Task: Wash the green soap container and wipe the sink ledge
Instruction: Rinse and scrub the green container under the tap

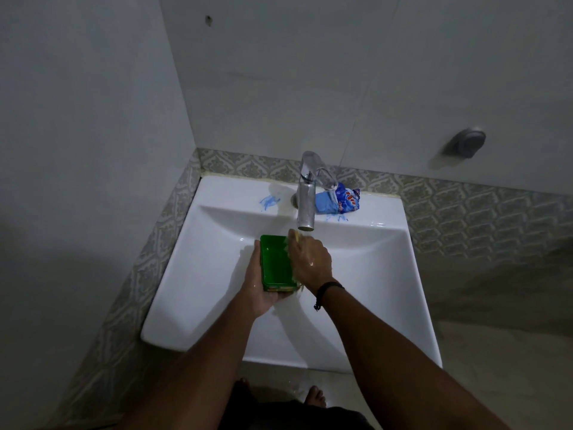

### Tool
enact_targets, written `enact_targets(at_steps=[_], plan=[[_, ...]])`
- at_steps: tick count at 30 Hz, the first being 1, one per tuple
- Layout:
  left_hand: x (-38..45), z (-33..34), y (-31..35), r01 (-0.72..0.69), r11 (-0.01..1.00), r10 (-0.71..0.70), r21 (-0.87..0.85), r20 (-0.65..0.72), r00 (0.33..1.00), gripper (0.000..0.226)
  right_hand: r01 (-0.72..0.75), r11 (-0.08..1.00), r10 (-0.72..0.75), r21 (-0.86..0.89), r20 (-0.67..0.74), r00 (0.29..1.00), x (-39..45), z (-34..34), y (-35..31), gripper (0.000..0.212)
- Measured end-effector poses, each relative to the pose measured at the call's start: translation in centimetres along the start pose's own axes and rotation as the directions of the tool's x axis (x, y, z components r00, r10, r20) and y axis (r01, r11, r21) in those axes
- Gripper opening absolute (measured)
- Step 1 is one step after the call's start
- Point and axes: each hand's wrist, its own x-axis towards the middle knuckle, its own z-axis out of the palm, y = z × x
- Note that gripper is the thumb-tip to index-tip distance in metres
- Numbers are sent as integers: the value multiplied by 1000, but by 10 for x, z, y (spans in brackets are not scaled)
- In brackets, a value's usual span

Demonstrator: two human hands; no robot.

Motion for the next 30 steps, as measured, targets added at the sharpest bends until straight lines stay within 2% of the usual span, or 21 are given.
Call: enact_targets(at_steps=[3,7,10,12,14,15,16,18,20,23,25,28,30], plan=[[1,1,-1,-11,1000,12,27,-23,1000,66,40,997,-39,-63,3,999,1,2,2,43],[1,4,-2,-48,993,53,111,-41,998,65,2,1000,-3,-26,-41,999,-5,5,10,38],[-2,15,-7,-138,924,178,356,-81,981,64,-102,981,123,167,-116,986,-11,11,20,36],[-6,24,-14,-236,777,345,584,-81,935,49,-198,912,264,360,-144,954,-17,16,32,34],[-6,28,-21,-364,562,503,743,42,863,29,-304,842,359,446,-43,932,-24,19,45,24],[-5,29,-24,-399,449,542,799,111,833,35,-343,825,367,449,35,929,-27,21,51,20],[-2,28,-27,-415,347,561,841,168,810,50,-366,815,359,448,105,927,-30,22,56,20],[4,27,-32,-423,184,577,887,251,777,72,-392,791,340,470,195,920,-33,22,61,22],[8,28,-34,-422,117,573,899,286,768,75,-413,762,328,499,251,910,-34,21,60,27],[5,30,-33,-453,138,579,881,300,758,72,-422,744,315,518,286,905,-32,17,59,29],[5,28,-32,-484,269,600,832,248,760,65,-430,748,323,505,289,901,-32,15,60,31],[6,28,-29,-440,514,567,736,93,819,59,-421,767,305,485,302,903,-34,15,63,24],[4,27,-26,-399,582,530,709,41,847,59,-379,776,262,504,290,921,-36,15,62,19]])
